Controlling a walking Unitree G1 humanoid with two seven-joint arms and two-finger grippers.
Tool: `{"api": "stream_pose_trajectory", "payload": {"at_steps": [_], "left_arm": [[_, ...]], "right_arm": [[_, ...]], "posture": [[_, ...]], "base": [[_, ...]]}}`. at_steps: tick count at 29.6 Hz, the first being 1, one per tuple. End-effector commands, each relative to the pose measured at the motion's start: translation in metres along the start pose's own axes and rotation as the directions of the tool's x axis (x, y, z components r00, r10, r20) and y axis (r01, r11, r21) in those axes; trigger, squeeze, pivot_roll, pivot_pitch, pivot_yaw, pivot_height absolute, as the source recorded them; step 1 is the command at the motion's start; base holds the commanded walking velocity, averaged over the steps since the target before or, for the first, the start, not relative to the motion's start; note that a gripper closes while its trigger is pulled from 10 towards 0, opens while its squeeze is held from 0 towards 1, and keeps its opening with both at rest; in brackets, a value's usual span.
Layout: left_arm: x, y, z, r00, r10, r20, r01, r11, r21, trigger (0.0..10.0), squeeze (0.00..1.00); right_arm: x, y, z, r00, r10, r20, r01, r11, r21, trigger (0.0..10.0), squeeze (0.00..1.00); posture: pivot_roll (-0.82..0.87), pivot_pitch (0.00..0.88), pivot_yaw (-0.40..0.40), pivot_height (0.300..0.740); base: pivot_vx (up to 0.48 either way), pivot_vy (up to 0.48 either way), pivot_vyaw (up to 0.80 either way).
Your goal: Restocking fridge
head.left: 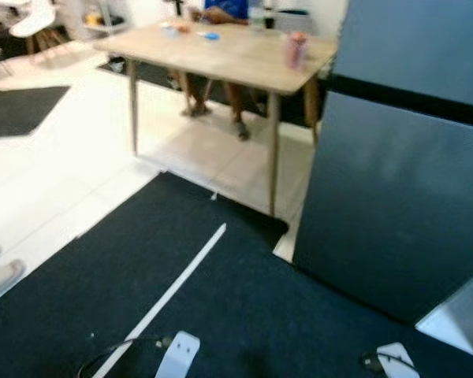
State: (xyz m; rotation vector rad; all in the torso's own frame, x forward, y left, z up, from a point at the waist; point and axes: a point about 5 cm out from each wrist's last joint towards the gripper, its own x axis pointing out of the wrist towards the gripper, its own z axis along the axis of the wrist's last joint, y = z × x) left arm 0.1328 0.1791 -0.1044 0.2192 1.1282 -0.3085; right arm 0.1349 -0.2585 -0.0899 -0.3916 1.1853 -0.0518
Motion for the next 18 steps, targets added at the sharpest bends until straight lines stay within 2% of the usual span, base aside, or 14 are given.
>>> {"api": "stream_pose_trajectory", "payload": {"at_steps": [1,14,18], "left_arm": [[-0.0008,0.0052,0.0014,1.0,0.01,0.001,-0.01,1.0,0.004,10.0,0.0],[-0.0009,0.0051,0.0005,1.0,0.012,0.003,-0.012,0.999,-0.037,10.0,0.0],[-0.001,0.0048,-0.0012,1.0,0.002,-0.01,-0.003,0.998,-0.058,10.0,0.0]], "right_arm": [[0.0,-0.0004,-0.0005,1.0,-0.001,-0.008,0.001,1.0,0.017,10.0,0.0],[-0.0001,-0.0064,-0.0005,1.0,-0.026,-0.011,0.027,0.999,0.033,10.0,0.0],[-0.0002,-0.0064,-0.0016,0.999,-0.035,-0.015,0.035,0.999,0.038,10.0,0.0]], "posture": [[0.0,0.0,0.0,0.74],[-0.01,0.0,0.003,0.74],[-0.02,0.0,0.013,0.74]], "base": [[0.0,0.0,0.8],[0.0,0.0,0.8],[0.0,0.0,0.0]]}}
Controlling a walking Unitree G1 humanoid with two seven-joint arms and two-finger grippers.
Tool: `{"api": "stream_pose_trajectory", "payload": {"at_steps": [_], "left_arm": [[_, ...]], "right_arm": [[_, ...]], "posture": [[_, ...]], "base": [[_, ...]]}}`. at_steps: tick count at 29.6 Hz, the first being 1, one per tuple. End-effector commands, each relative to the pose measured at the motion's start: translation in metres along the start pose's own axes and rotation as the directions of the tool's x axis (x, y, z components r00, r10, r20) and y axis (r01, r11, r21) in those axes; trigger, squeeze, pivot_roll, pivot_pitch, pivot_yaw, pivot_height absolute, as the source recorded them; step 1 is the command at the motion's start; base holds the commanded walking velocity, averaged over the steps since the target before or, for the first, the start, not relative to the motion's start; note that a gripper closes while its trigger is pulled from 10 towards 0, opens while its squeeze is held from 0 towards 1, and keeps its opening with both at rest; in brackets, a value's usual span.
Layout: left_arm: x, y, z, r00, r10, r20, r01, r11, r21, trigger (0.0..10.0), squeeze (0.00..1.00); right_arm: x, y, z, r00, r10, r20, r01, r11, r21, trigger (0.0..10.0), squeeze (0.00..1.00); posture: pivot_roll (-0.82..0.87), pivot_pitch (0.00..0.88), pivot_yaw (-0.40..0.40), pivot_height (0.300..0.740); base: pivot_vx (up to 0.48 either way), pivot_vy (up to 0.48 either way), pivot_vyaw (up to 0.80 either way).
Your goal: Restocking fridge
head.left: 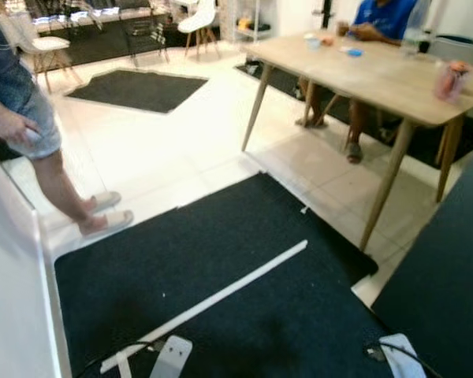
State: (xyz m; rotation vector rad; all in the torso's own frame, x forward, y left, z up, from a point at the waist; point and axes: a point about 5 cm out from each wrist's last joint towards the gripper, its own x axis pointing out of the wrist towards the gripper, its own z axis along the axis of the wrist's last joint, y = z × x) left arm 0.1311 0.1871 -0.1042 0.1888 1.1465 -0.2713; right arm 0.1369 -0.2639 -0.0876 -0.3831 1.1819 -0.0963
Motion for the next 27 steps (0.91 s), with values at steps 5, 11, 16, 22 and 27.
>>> {"api": "stream_pose_trajectory", "payload": {"at_steps": [5,11,16,22,27], "left_arm": [[0.0008,-0.0024,0.002,1.0,-0.009,0.0,0.009,1.0,-0.026,10.0,0.0],[0.0009,-0.0024,0.002,1.0,-0.012,-0.004,0.011,1.0,-0.023,10.0,0.0],[0.001,-0.0026,0.002,1.0,-0.014,-0.007,0.014,1.0,-0.025,10.0,0.0],[0.001,-0.003,0.002,1.0,-0.018,-0.01,0.018,0.999,-0.027,10.0,0.0],[0.0011,-0.0033,0.002,1.0,-0.022,-0.013,0.022,0.999,-0.027,10.0,0.0]], "right_arm": [[-0.0002,-0.0004,-0.0032,1.0,-0.008,-0.013,0.008,1.0,0.001,10.0,0.0],[0.0,0.0001,-0.0012,1.0,-0.007,-0.013,0.007,1.0,0.008,10.0,0.0],[0.0,0.0,-0.0008,1.0,-0.007,-0.014,0.007,1.0,0.006,10.0,0.0],[0.0001,-0.0002,-0.0009,1.0,-0.008,-0.015,0.008,1.0,0.014,10.0,0.0],[0.0001,0.0001,-0.0011,1.0,-0.005,-0.018,0.006,1.0,0.028,10.0,0.0]], "posture": [[-0.02,0.0,0.017,0.74],[-0.01,0.0,0.018,0.74],[-0.01,0.0,0.012,0.74],[-0.01,0.0,0.01,0.74],[-0.01,0.0,0.009,0.74]], "base": [[0.147,0.0,0.0],[0.258,0.0,0.0],[0.274,0.0,0.0],[0.288,0.0,0.0],[0.298,0.0,-0.32]]}}
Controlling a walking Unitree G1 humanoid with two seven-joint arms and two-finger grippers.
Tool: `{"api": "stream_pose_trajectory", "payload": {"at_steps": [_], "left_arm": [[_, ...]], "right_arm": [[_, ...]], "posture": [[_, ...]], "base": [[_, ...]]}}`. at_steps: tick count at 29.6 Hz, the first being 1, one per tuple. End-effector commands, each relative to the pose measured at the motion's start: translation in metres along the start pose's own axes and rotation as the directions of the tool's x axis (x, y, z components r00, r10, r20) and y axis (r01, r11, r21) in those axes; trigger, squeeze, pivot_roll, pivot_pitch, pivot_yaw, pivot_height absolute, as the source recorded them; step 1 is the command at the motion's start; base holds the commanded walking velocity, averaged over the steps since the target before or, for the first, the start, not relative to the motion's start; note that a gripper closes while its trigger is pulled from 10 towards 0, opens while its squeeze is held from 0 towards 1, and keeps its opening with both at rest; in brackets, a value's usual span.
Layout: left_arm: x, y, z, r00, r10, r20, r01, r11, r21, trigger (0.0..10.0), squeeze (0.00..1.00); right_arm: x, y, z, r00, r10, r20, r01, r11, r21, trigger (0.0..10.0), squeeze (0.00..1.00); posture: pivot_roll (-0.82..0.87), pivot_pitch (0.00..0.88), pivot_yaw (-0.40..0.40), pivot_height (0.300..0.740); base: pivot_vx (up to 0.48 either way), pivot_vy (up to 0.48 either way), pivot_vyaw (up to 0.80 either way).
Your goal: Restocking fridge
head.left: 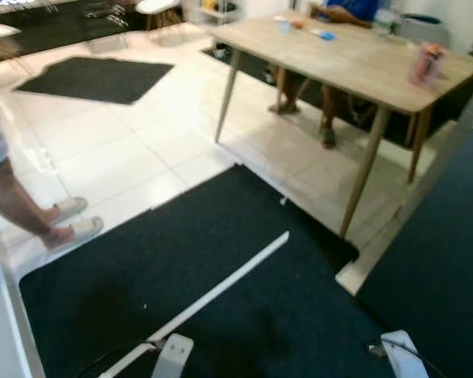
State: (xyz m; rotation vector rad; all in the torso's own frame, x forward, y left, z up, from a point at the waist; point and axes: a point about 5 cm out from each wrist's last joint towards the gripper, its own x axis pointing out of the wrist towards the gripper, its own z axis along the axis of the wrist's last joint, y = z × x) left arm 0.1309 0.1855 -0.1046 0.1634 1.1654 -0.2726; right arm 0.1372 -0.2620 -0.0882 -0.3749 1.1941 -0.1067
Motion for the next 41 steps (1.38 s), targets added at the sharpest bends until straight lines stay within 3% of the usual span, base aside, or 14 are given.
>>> {"api": "stream_pose_trajectory", "payload": {"at_steps": [1,12,41], "left_arm": [[0.0006,-0.0017,0.0018,1.0,-0.007,0.0,0.007,1.0,-0.005,10.0,0.0],[0.0006,-0.0016,0.0018,1.0,-0.011,-0.002,0.011,1.0,-0.007,10.0,0.0],[0.0003,-0.001,0.0014,1.0,-0.019,-0.008,0.019,1.0,0.003,10.0,0.0]], "right_arm": [[-0.0001,-0.0014,-0.0015,1.0,0.0,-0.004,0.0,1.0,0.028,10.0,0.0],[0.0,-0.0013,0.0,1.0,-0.006,0.002,0.006,1.0,0.025,10.0,0.0],[0.0,0.001,0.0019,1.0,0.007,0.019,-0.007,1.0,0.015,10.0,0.0]], "posture": [[-0.01,0.0,0.009,0.74],[-0.01,0.0,0.008,0.74],[-0.02,0.0,0.011,0.74]], "base": [[0.307,0.0,-0.8],[0.312,0.0,-0.8],[0.344,0.0,0.0]]}}
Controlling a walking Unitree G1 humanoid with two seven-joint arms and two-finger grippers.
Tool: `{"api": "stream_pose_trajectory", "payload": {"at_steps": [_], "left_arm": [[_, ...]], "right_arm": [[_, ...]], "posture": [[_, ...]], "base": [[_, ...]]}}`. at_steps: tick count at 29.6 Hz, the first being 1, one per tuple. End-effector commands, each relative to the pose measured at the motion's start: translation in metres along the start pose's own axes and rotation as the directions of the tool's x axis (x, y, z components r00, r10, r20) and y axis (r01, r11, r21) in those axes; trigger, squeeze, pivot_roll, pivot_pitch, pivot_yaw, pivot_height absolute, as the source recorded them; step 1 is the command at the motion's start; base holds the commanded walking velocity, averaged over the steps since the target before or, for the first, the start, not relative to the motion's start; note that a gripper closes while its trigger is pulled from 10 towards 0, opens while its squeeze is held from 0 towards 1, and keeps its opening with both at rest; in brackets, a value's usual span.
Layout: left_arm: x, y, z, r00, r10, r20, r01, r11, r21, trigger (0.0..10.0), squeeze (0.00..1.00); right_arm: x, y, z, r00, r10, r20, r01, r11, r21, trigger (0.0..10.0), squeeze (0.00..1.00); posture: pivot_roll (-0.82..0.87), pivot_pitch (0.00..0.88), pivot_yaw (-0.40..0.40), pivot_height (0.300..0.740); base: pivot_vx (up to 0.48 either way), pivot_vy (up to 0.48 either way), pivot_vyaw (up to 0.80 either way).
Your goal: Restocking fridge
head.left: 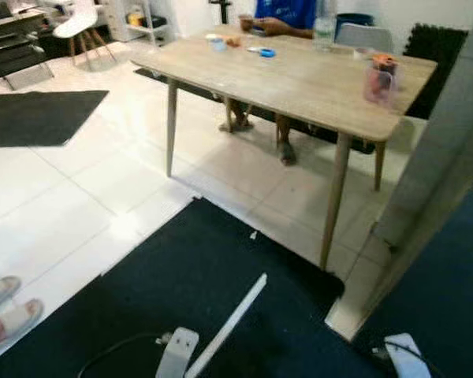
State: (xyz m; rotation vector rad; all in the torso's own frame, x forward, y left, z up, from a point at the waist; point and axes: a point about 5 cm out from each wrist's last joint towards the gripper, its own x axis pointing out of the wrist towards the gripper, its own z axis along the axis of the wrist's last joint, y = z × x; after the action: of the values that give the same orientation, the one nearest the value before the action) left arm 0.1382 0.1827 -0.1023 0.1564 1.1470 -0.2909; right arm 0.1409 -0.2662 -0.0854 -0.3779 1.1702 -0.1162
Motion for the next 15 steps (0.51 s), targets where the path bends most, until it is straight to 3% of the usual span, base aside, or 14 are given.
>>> {"api": "stream_pose_trajectory", "payload": {"at_steps": [1,15], "left_arm": [[-0.0007,-0.0004,-0.0067,1.0,-0.003,-0.028,0.003,1.0,-0.002,10.0,0.0],[-0.0007,-0.0008,-0.007,1.0,-0.006,-0.028,0.006,1.0,0.007,10.0,0.0]], "right_arm": [[-0.0002,0.0064,-0.0017,1.0,0.019,-0.002,-0.019,1.0,0.01,10.0,0.0],[-0.0002,0.0066,-0.002,1.0,0.022,-0.001,-0.022,1.0,0.01,10.0,0.0]], "posture": [[-0.02,0.0,0.01,0.74],[-0.02,0.0,0.007,0.74]], "base": [[0.428,0.0,0.0],[0.429,0.0,0.0]]}}
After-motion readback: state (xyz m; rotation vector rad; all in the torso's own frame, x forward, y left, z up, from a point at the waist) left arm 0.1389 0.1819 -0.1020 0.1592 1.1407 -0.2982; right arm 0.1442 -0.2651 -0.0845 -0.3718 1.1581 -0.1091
